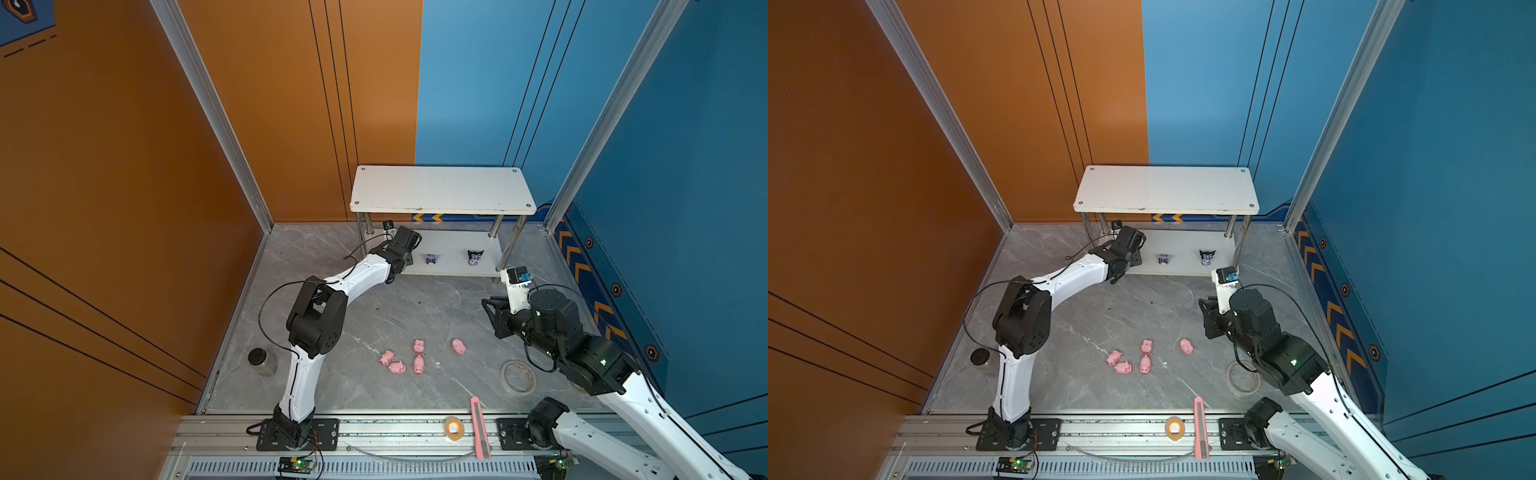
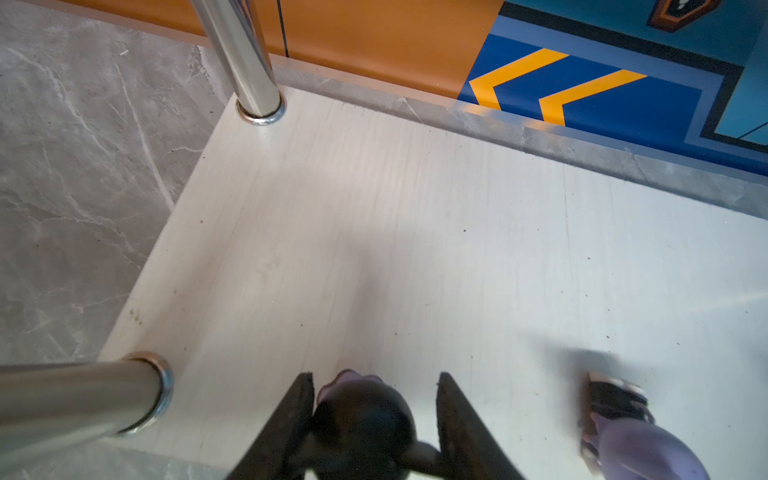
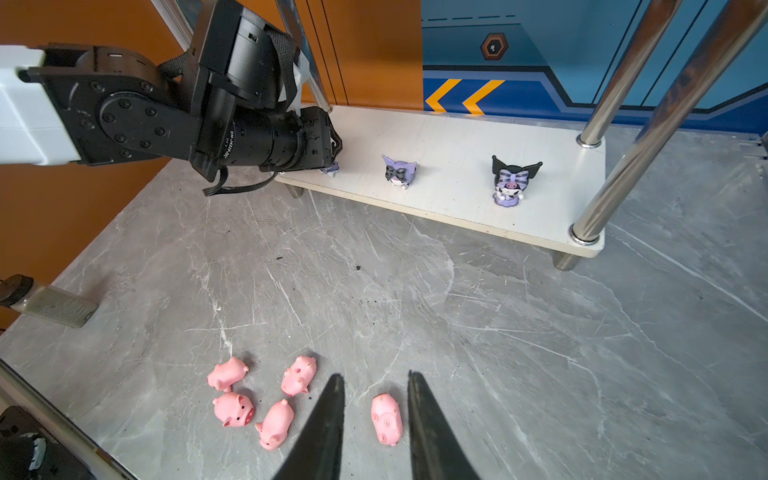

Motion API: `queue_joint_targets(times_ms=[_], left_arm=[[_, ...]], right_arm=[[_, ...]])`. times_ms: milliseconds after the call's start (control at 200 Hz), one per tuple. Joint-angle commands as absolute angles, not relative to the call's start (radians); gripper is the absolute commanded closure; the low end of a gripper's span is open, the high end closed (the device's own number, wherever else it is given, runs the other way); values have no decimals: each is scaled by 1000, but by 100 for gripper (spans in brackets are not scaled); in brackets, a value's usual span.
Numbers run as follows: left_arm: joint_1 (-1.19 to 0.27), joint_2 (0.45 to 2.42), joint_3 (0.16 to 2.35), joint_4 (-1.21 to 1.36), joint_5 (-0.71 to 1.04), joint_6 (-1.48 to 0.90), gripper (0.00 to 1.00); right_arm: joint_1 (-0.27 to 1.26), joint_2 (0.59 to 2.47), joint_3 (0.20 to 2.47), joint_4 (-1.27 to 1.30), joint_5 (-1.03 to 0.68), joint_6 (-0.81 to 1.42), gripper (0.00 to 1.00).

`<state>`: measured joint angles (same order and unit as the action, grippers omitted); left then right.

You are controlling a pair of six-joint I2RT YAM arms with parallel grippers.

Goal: Place and organize the plastic toys onto the shelf
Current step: 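Carry the black Kuromi with the left gripper onto the lower shelf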

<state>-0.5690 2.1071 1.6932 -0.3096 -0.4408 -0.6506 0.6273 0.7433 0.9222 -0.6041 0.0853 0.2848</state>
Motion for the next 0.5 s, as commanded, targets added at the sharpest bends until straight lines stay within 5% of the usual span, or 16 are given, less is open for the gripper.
queue_joint_targets(times_ms=[0, 496], left_arm=[[-561, 2118, 1703, -314, -446, -653, 63], [-557, 2118, 1664, -288, -442, -672, 43]], right_arm=[[616, 754, 914, -581, 58, 275, 71], [600, 753, 913, -581, 46, 277, 70]])
